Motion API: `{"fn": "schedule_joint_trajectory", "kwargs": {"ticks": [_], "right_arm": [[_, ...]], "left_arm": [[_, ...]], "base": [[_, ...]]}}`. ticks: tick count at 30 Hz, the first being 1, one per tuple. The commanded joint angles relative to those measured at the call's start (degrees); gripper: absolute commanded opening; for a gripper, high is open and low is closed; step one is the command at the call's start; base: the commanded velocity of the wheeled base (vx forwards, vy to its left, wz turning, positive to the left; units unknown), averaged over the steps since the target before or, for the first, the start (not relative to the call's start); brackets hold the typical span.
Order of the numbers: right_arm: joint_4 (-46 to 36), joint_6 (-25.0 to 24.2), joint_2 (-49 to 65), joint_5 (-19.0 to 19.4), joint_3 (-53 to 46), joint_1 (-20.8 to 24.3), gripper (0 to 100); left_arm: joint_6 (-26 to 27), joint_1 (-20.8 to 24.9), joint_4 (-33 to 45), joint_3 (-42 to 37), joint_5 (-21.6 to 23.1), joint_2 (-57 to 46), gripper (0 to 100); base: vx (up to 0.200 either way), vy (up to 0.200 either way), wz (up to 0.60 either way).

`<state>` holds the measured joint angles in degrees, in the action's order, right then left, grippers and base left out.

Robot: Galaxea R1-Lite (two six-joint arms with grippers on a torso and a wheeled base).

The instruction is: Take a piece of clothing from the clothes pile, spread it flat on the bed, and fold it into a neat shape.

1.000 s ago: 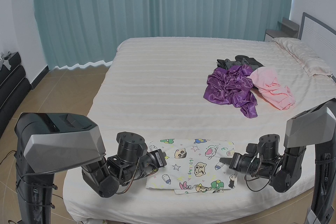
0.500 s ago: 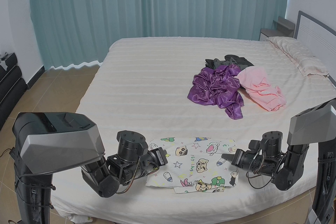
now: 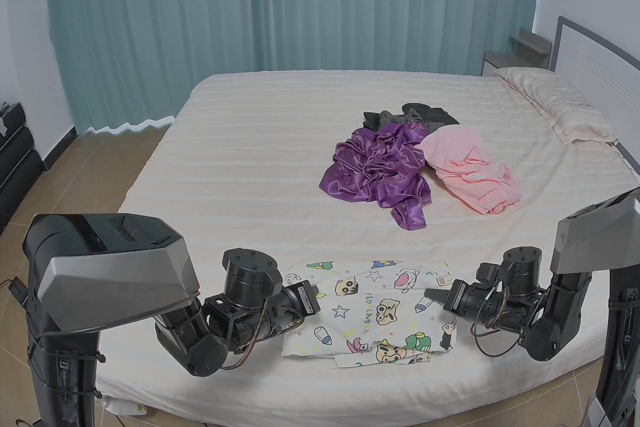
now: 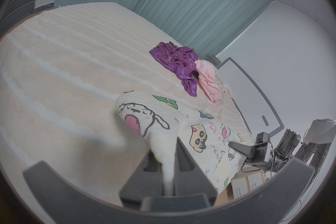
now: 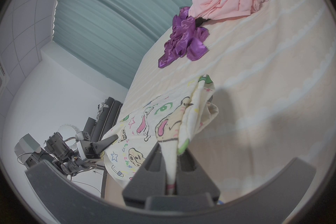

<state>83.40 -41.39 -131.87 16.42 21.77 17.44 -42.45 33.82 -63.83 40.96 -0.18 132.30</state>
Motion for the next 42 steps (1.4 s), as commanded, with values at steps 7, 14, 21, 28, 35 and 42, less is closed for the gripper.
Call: {"fn": "schedule_joint_trajectory", "kwargs": {"ticks": [7, 14, 21, 28, 35, 42], "right_arm": [[0.0, 0.0, 0.0, -0.1, 0.1, -0.1, 0], [-0.1, 0.1, 0.0, -0.1, 0.3, -0.7, 0], [-0.1, 0.1, -0.1, -0.1, 0.4, -1.2, 0], [-0.1, 0.1, -0.3, -0.1, 0.6, -1.3, 0], [-0.5, 0.1, -1.2, -0.2, 1.1, -1.4, 0], [-0.5, 0.1, -1.9, -0.2, 1.1, -1.3, 0]], "left_arm": [[0.0, -0.1, 0.0, 0.0, -0.1, 0.1, 0], [0.0, -0.1, 0.0, 0.1, -0.1, 0.1, 0], [0.0, -0.1, 0.0, 0.4, -0.1, 0.2, 0], [0.0, -0.2, 0.0, 0.5, -0.1, 0.4, 0], [0.1, -0.4, 0.0, 0.9, -0.5, 1.1, 0], [0.2, -0.3, 0.0, 0.9, -1.2, 1.9, 0]], "base": [[0.0, -0.2, 0.0], [0.0, -0.2, 0.0], [0.0, -0.2, 0.0], [0.0, -0.2, 0.0], [0.0, 0.0, 0.0], [0.0, 0.0, 0.0]]}}
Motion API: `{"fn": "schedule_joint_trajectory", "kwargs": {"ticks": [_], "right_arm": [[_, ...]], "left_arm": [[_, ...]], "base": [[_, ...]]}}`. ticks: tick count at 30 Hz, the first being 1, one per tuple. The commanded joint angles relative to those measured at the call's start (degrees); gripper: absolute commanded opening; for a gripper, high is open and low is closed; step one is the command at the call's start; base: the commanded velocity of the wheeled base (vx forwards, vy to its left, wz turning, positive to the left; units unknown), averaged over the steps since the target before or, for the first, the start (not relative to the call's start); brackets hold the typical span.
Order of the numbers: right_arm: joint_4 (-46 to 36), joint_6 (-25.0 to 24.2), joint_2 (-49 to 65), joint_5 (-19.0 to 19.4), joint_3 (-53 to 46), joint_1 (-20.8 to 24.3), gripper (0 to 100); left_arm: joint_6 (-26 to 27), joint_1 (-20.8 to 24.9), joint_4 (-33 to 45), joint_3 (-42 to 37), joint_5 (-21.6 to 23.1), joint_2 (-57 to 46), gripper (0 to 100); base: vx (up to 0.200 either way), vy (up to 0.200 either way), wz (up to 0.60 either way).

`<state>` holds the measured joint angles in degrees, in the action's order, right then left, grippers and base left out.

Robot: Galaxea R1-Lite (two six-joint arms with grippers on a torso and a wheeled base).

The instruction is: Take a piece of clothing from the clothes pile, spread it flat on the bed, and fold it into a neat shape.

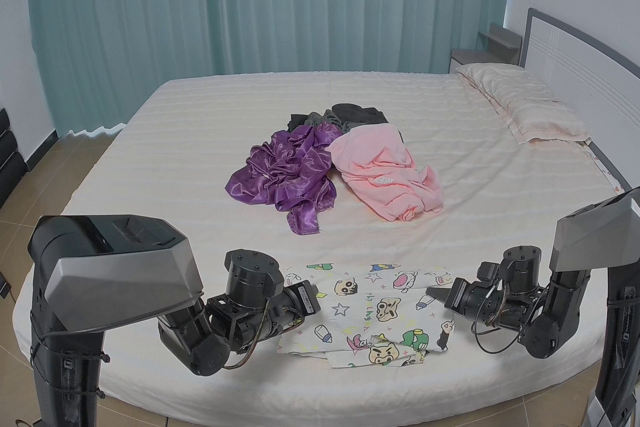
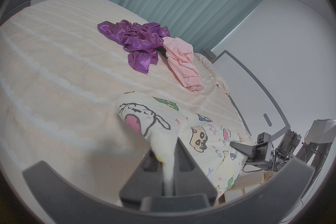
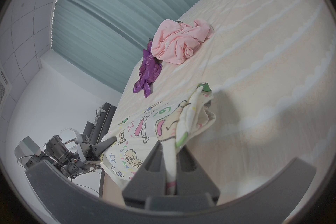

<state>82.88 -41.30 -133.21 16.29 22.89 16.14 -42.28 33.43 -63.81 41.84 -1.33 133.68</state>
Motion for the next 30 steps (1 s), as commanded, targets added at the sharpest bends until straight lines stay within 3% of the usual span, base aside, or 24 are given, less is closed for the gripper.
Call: {"fn": "schedule_joint_trajectory", "kwargs": {"ticks": [1, 14, 15, 16, 17, 23, 30], "right_arm": [[0.1, 0.0, -1.1, 0.0, 0.1, 0.0, 0], [-0.1, 0.0, -3.4, 0.1, 0.2, 0.6, 0], [-0.1, 0.1, -4.3, 0.1, 0.2, 0.6, 0], [-0.1, 0.1, -4.5, 0.1, 0.3, 0.6, 0], [0.2, 0.0, -4.8, 0.1, 0.4, 0.6, 100], [0.6, 0.0, -4.5, 0.0, 0.4, 0.7, 100], [-0.4, 0.5, 0.5, -3.9, -1.1, -0.1, 100]], "left_arm": [[0.0, 0.1, 0.0, 0.0, -0.2, 0.6, 0], [1.1, -0.3, 0.9, -0.5, -3.7, 1.8, 0], [1.9, -0.3, 1.1, -0.6, -3.8, 1.8, 100], [2.1, -0.3, 1.1, -0.6, -3.8, 1.9, 100], [2.0, -0.4, 1.1, -0.6, -3.8, 2.0, 100], [2.1, -0.8, 0.5, -0.5, -3.8, 2.8, 100], [1.3, -6.5, 0.5, -1.0, -3.1, 1.3, 100]], "base": [[0.0, 0.0, 0.0], [0.0, 0.0, 0.0], [0.0, 0.0, 0.0], [0.0, 0.0, 0.0], [0.0, 0.0, 0.0], [0.0, 0.0, 0.0], [0.0, 0.0, 0.0]]}}
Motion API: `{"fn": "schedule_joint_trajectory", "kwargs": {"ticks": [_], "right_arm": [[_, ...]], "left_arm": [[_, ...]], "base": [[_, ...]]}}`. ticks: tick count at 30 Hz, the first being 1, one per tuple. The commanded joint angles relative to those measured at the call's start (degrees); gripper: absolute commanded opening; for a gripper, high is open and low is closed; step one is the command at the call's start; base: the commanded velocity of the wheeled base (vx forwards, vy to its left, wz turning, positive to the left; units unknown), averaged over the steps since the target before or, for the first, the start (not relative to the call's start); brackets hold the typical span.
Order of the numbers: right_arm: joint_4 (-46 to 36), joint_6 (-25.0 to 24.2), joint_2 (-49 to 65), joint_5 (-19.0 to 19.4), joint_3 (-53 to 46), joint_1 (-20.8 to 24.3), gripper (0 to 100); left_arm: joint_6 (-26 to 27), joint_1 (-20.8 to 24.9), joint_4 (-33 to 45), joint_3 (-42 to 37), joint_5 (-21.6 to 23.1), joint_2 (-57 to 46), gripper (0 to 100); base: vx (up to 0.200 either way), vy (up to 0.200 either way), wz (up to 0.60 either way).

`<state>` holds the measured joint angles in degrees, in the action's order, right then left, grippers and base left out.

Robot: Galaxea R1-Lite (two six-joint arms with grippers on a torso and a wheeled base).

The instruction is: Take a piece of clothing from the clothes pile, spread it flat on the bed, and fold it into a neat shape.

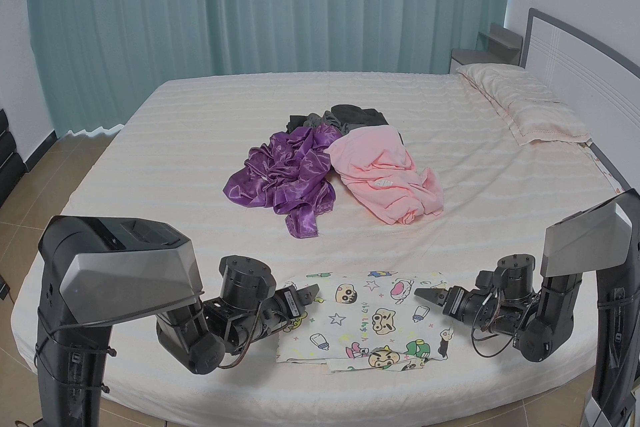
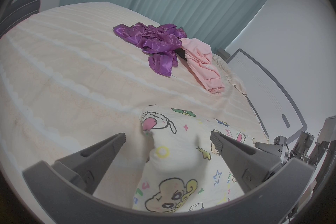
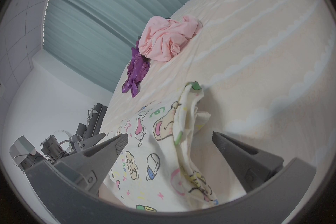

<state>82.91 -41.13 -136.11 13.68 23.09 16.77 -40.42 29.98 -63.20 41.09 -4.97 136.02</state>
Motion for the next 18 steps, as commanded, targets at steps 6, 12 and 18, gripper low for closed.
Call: {"fn": "schedule_joint_trajectory", "kwargs": {"ticks": [6, 12, 18], "right_arm": [[0.7, 1.7, 6.4, -1.1, -10.2, -2.8, 100], [6.7, 10.1, 4.8, 8.0, -21.2, -2.8, 100], [6.7, 13.3, 3.2, 10.0, -22.4, -2.5, 100]], "left_arm": [[-4.9, -5.8, -0.1, -0.1, 7.3, -1.1, 100], [-8.4, -7.1, -0.1, 0.1, 10.9, -1.0, 100], [-8.4, -6.9, -0.1, 0.4, 10.6, -0.7, 100]], "base": [[0.0, 0.0, 0.0], [0.0, 0.0, 0.0], [0.0, 0.0, 0.0]]}}
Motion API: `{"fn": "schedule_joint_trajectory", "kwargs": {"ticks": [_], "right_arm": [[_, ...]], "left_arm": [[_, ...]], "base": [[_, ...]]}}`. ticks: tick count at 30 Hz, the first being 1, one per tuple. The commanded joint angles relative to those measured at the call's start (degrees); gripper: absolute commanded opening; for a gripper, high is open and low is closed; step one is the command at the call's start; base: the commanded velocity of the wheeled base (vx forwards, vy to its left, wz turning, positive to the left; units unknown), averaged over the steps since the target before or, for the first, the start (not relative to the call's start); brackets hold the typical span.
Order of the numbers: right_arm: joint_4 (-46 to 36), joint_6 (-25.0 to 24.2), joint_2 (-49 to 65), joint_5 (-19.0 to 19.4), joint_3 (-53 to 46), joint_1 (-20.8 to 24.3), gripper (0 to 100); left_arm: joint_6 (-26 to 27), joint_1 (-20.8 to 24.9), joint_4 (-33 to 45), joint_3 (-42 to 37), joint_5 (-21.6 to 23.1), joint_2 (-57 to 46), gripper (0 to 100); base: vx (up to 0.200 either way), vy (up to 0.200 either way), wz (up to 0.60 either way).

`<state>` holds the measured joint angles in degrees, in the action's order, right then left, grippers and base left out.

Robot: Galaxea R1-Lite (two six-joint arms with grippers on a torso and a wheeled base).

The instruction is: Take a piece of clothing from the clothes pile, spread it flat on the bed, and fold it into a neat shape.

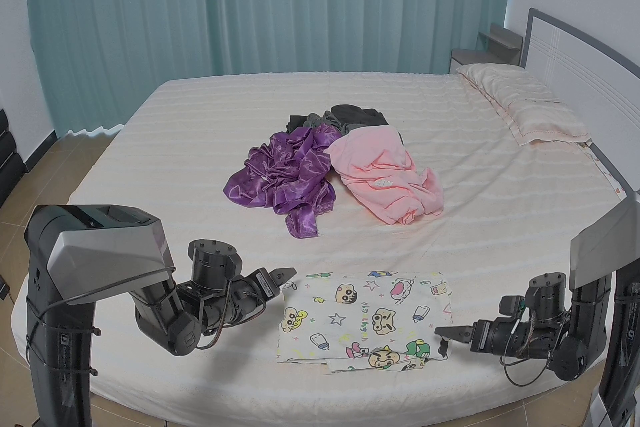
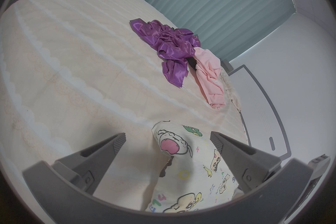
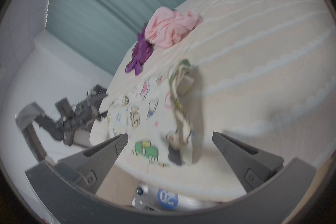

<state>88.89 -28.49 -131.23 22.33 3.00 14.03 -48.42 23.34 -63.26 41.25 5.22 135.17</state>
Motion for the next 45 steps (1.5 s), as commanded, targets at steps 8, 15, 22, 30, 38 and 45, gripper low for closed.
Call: {"fn": "schedule_joint_trajectory", "kwargs": {"ticks": [8, 15, 22, 30, 38, 45], "right_arm": [[0.7, 0.6, -5.6, 2.0, 3.5, 1.6, 100], [0.7, 0.0, -6.0, 2.2, 4.6, 1.7, 100], [0.6, -0.1, -6.6, 2.3, 4.6, 2.1, 0], [0.7, -0.1, -6.1, 2.4, 2.8, 1.3, 0], [0.5, 0.3, -1.3, 6.8, -1.7, -1.2, 0], [0.4, 1.6, -2.9, 6.8, -3.0, -1.1, 0]], "left_arm": [[-0.2, -0.1, 0.0, 0.3, 0.3, 0.4, 100], [-0.2, -0.1, 0.0, 0.3, 0.3, 0.4, 100], [-0.1, -0.1, -0.1, 0.4, 0.3, 0.7, 100], [-0.1, -0.1, -0.1, 0.5, 0.1, 0.8, 100], [0.1, 0.0, -0.1, 0.6, 0.0, 1.1, 100], [0.1, 0.0, -0.1, 0.6, -0.1, 1.1, 100]], "base": [[0.0, 0.0, 0.0], [0.0, 0.0, 0.0], [0.0, 0.0, 0.0], [0.0, 0.0, 0.0], [0.0, 0.0, 0.0], [0.0, 0.0, 0.0]]}}
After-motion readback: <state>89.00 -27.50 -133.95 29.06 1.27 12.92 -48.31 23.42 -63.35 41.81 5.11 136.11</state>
